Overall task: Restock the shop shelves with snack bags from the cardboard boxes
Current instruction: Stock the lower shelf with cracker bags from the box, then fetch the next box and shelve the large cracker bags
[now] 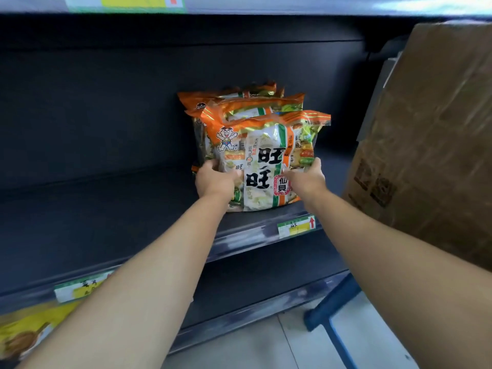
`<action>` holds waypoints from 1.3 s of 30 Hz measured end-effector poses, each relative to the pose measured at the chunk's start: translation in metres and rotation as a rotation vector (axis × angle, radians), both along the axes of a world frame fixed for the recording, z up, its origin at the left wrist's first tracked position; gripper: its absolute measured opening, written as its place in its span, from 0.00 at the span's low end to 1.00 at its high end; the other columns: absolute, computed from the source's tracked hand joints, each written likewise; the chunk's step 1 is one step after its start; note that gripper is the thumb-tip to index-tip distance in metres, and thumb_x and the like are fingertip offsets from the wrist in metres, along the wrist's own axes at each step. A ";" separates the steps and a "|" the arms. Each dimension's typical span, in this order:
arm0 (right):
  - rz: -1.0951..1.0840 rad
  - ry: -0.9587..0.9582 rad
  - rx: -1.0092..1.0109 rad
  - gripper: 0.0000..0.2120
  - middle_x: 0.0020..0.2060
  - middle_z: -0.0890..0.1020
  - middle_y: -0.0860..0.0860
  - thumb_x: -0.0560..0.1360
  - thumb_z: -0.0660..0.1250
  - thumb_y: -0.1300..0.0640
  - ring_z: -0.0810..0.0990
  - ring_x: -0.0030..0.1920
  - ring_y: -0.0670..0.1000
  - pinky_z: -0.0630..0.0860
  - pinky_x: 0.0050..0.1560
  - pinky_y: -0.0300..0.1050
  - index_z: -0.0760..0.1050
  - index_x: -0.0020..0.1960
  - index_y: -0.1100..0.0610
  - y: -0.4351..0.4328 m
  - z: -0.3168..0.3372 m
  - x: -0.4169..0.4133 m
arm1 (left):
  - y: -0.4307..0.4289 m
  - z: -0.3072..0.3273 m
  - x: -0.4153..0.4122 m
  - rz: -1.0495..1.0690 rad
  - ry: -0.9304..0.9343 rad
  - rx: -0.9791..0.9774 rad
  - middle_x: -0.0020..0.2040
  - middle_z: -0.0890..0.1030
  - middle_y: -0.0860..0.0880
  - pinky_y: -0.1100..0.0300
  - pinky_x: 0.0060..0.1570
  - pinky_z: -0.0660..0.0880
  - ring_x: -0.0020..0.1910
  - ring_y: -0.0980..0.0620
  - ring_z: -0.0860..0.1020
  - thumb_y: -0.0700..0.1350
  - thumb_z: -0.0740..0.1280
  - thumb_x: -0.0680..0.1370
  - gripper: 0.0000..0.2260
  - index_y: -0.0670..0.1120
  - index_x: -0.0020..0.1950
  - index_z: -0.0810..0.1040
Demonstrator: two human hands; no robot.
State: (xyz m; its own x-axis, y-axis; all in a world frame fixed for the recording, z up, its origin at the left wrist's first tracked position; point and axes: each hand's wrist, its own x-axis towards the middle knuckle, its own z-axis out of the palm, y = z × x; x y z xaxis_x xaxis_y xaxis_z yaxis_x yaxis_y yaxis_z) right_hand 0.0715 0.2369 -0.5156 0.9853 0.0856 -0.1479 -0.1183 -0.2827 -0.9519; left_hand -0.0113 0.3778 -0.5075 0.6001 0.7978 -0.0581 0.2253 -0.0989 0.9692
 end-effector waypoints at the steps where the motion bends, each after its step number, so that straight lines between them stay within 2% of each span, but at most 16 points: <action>1: 0.005 0.006 -0.008 0.38 0.72 0.65 0.55 0.77 0.66 0.58 0.69 0.68 0.58 0.68 0.62 0.50 0.46 0.78 0.55 0.000 0.000 -0.002 | 0.000 0.000 -0.001 -0.005 0.005 0.010 0.59 0.79 0.46 0.51 0.56 0.77 0.54 0.47 0.79 0.41 0.73 0.72 0.20 0.44 0.64 0.76; 3: -0.025 -0.019 -0.039 0.35 0.72 0.64 0.56 0.78 0.64 0.60 0.69 0.68 0.58 0.69 0.57 0.47 0.47 0.77 0.57 0.001 -0.002 -0.007 | -0.001 0.001 -0.002 -0.016 0.024 0.031 0.61 0.78 0.46 0.53 0.56 0.76 0.56 0.46 0.78 0.41 0.72 0.73 0.21 0.44 0.65 0.74; 7: -0.146 -0.141 -0.130 0.26 0.65 0.70 0.58 0.77 0.63 0.64 0.71 0.65 0.59 0.72 0.53 0.49 0.58 0.72 0.60 0.005 0.001 -0.022 | -0.007 0.006 -0.010 0.011 0.117 0.092 0.65 0.71 0.43 0.47 0.61 0.73 0.62 0.42 0.73 0.46 0.72 0.73 0.24 0.42 0.65 0.70; 10: -0.182 -0.196 -0.213 0.16 0.59 0.74 0.57 0.77 0.64 0.64 0.75 0.60 0.58 0.73 0.50 0.46 0.67 0.64 0.61 0.004 0.014 -0.042 | -0.017 0.023 -0.027 0.037 0.172 0.116 0.63 0.68 0.44 0.47 0.60 0.73 0.62 0.43 0.72 0.47 0.71 0.74 0.19 0.43 0.60 0.69; 12: -0.140 -0.172 -0.257 0.19 0.63 0.72 0.56 0.78 0.63 0.62 0.72 0.64 0.57 0.72 0.59 0.48 0.66 0.68 0.61 0.002 0.028 -0.058 | -0.025 0.039 -0.040 0.012 0.197 0.112 0.60 0.69 0.46 0.48 0.58 0.74 0.60 0.44 0.73 0.46 0.70 0.74 0.13 0.46 0.54 0.69; 14: -0.075 -0.145 -0.292 0.22 0.67 0.70 0.56 0.79 0.62 0.60 0.68 0.68 0.56 0.67 0.65 0.49 0.63 0.71 0.61 -0.002 0.050 -0.074 | -0.034 0.061 -0.050 -0.053 0.231 0.104 0.60 0.71 0.47 0.53 0.55 0.74 0.57 0.47 0.74 0.46 0.69 0.75 0.09 0.48 0.52 0.72; 17: -0.023 -0.135 -0.293 0.23 0.69 0.69 0.55 0.80 0.60 0.60 0.68 0.69 0.55 0.66 0.66 0.47 0.61 0.73 0.59 -0.008 0.093 -0.096 | -0.049 0.102 -0.064 -0.195 0.269 0.075 0.58 0.76 0.49 0.60 0.48 0.70 0.51 0.51 0.75 0.45 0.69 0.76 0.09 0.47 0.55 0.76; 19: -0.003 -0.129 -0.294 0.21 0.68 0.69 0.54 0.80 0.59 0.60 0.69 0.68 0.55 0.67 0.65 0.47 0.63 0.73 0.58 -0.014 0.125 -0.112 | -0.060 0.134 -0.073 -0.273 0.289 0.079 0.57 0.77 0.49 0.58 0.50 0.72 0.52 0.51 0.76 0.45 0.68 0.76 0.10 0.46 0.57 0.77; 23: 0.019 -0.156 -0.354 0.18 0.66 0.70 0.54 0.80 0.58 0.60 0.71 0.64 0.54 0.69 0.60 0.47 0.67 0.70 0.57 -0.036 0.197 -0.143 | -0.082 0.206 -0.090 -0.337 0.322 0.086 0.50 0.79 0.51 0.52 0.58 0.74 0.53 0.49 0.78 0.45 0.70 0.75 0.05 0.49 0.49 0.77; 25: 0.045 -0.187 -0.377 0.18 0.66 0.70 0.54 0.80 0.58 0.60 0.70 0.65 0.54 0.68 0.61 0.47 0.67 0.69 0.58 -0.050 0.237 -0.158 | -0.090 0.243 -0.098 -0.370 0.329 0.100 0.48 0.78 0.52 0.51 0.58 0.74 0.53 0.48 0.78 0.44 0.70 0.75 0.04 0.50 0.47 0.76; 28: 0.092 -0.259 -0.458 0.18 0.67 0.70 0.53 0.80 0.59 0.60 0.69 0.66 0.54 0.66 0.63 0.44 0.67 0.69 0.59 -0.071 0.293 -0.172 | -0.100 0.296 -0.105 -0.452 0.328 0.112 0.49 0.79 0.50 0.52 0.56 0.75 0.52 0.48 0.78 0.43 0.69 0.75 0.05 0.47 0.50 0.77; 30: 0.067 -0.284 -0.491 0.17 0.67 0.70 0.53 0.80 0.58 0.60 0.69 0.66 0.54 0.66 0.63 0.44 0.68 0.68 0.59 -0.086 0.325 -0.175 | -0.109 0.325 -0.104 -0.517 0.331 0.122 0.50 0.79 0.49 0.53 0.56 0.75 0.52 0.48 0.78 0.43 0.69 0.75 0.06 0.46 0.50 0.77; 34: -0.072 -0.243 -0.552 0.17 0.65 0.72 0.55 0.80 0.58 0.60 0.69 0.64 0.55 0.67 0.63 0.48 0.69 0.67 0.59 -0.125 0.369 -0.175 | -0.139 0.360 -0.095 -0.653 0.374 0.101 0.50 0.79 0.46 0.57 0.47 0.72 0.47 0.48 0.76 0.44 0.70 0.75 0.07 0.46 0.50 0.75; 39: -0.231 -0.103 -0.638 0.18 0.66 0.72 0.55 0.80 0.58 0.57 0.69 0.65 0.56 0.68 0.65 0.51 0.68 0.69 0.58 -0.185 0.389 -0.171 | -0.205 0.376 -0.081 -0.845 0.479 0.117 0.51 0.77 0.45 0.55 0.48 0.72 0.49 0.46 0.76 0.46 0.70 0.75 0.08 0.45 0.48 0.73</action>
State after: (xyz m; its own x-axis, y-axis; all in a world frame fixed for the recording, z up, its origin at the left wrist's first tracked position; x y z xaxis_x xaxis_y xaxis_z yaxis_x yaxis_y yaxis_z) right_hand -0.0996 0.0520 -0.1263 0.9796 -0.2008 -0.0038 -0.1603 -0.7702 -0.6174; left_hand -0.0925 0.1730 -0.1320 0.9101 0.1317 -0.3928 0.4033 -0.4987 0.7673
